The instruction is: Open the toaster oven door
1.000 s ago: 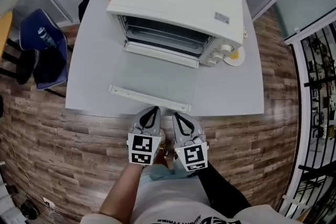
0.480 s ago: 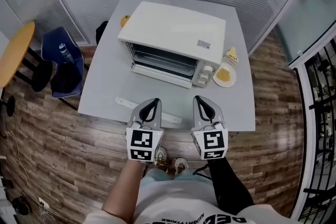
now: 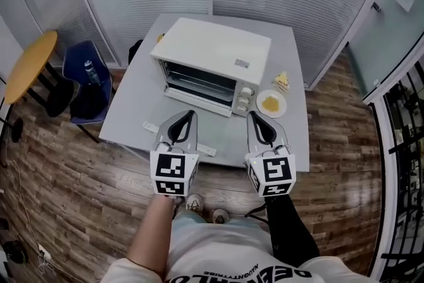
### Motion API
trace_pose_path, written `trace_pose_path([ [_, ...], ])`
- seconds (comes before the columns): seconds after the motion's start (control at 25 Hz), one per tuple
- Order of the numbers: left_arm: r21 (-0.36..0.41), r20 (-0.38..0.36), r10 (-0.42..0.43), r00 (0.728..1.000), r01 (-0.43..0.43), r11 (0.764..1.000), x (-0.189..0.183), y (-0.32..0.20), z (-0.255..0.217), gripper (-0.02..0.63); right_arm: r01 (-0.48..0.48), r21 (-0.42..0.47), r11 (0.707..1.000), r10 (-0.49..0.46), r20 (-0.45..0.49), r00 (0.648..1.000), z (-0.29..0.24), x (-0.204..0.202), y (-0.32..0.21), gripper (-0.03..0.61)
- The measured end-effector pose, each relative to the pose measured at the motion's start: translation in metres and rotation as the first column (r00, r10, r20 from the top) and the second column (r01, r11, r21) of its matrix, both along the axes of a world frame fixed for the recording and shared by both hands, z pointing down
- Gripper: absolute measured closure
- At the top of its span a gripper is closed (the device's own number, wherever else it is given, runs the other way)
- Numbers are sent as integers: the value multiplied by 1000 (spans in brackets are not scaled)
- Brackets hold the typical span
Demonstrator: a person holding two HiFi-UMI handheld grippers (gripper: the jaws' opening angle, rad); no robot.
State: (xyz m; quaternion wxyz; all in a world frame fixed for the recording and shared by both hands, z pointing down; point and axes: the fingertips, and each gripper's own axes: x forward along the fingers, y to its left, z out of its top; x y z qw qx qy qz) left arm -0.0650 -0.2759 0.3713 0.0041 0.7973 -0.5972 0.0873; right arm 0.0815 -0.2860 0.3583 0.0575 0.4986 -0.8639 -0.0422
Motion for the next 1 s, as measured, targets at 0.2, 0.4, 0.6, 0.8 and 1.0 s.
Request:
trace_pose_path([
  [0.2, 40, -11, -29, 1000, 29, 999, 8, 8, -17, 555, 23, 19, 1000, -23, -18, 1000, -5, 12, 9, 575],
  [0.4, 50, -6, -29, 1000, 29, 998, 14, 13, -21, 555, 29, 33, 999, -29, -7, 1000, -12, 18, 12, 575],
  [0.6, 56, 8, -34, 999, 34, 998, 13, 15, -23, 555, 37, 56, 998, -37, -1, 999, -17, 16, 15, 575],
  [0.8, 66, 21, -41, 999, 39, 997, 9, 18, -28, 555, 40, 62, 997, -40, 6, 999, -21, 13, 15, 575],
  [1.0, 63, 26, -32, 999, 30, 998, 3, 20, -27, 555, 47, 59, 997, -47, 2, 999, -20, 5, 17, 575],
])
